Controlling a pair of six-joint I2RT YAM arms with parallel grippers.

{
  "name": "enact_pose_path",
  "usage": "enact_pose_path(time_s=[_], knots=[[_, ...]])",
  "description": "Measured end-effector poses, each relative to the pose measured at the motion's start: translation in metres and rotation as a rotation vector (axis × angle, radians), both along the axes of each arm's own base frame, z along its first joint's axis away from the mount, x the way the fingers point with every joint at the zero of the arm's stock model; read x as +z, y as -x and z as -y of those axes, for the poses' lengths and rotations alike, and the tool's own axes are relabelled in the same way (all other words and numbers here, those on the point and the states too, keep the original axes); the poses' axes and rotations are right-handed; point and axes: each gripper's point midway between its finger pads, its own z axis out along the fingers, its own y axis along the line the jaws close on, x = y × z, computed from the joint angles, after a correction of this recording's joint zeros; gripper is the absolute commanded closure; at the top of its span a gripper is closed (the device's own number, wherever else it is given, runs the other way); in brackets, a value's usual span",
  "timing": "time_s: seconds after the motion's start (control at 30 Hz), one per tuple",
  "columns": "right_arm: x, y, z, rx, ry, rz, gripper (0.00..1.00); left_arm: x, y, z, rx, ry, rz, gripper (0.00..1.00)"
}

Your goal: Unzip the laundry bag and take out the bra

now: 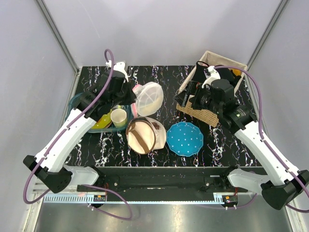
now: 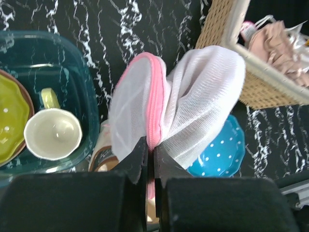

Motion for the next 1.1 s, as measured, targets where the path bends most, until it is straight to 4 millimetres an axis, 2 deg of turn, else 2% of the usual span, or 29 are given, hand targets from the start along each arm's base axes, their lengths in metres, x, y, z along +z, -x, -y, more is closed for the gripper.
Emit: enact_pose_path(time_s=[0.1, 0.27, 0.43, 0.57, 0.67, 0.9, 0.97, 1.1], knots=[[0.000, 0.001, -0.002, 0.004, -0.003, -0.003, 0.00, 0.017, -0.008, 0.006, 0.002, 0.027, 0.031, 1.00], [0.001, 0.008, -0.018, 0.052, -0.016, -0.002, 0.00, 0.031, -0.033, 0.024, 0.002, 0.036, 0.044, 1.00], [-0.001, 0.024, -0.051, 0.121, -0.027, 0.002, 0.00, 0.018, -0.052, 0.041, 0.006, 0.039, 0.003, 1.00], [-0.006, 0.036, -0.070, 0.135, -0.031, 0.015, 0.00, 0.005, -0.059, 0.048, 0.024, 0.032, -0.048, 1.00], [-0.007, 0.038, -0.079, 0.118, -0.026, 0.027, 0.01, 0.004, -0.061, 0.047, 0.046, 0.034, -0.076, 1.00], [-0.014, 0.038, -0.105, 0.040, 0.010, 0.082, 0.04, 0.029, -0.061, 0.053, 0.047, 0.126, -0.099, 1.00], [-0.011, 0.040, -0.112, 0.033, 0.010, 0.112, 0.07, 0.034, -0.062, 0.056, 0.040, 0.143, -0.103, 1.00], [-0.009, 0.035, -0.121, 0.010, 0.029, 0.152, 0.25, 0.034, -0.055, 0.063, 0.007, 0.170, -0.138, 1.00]])
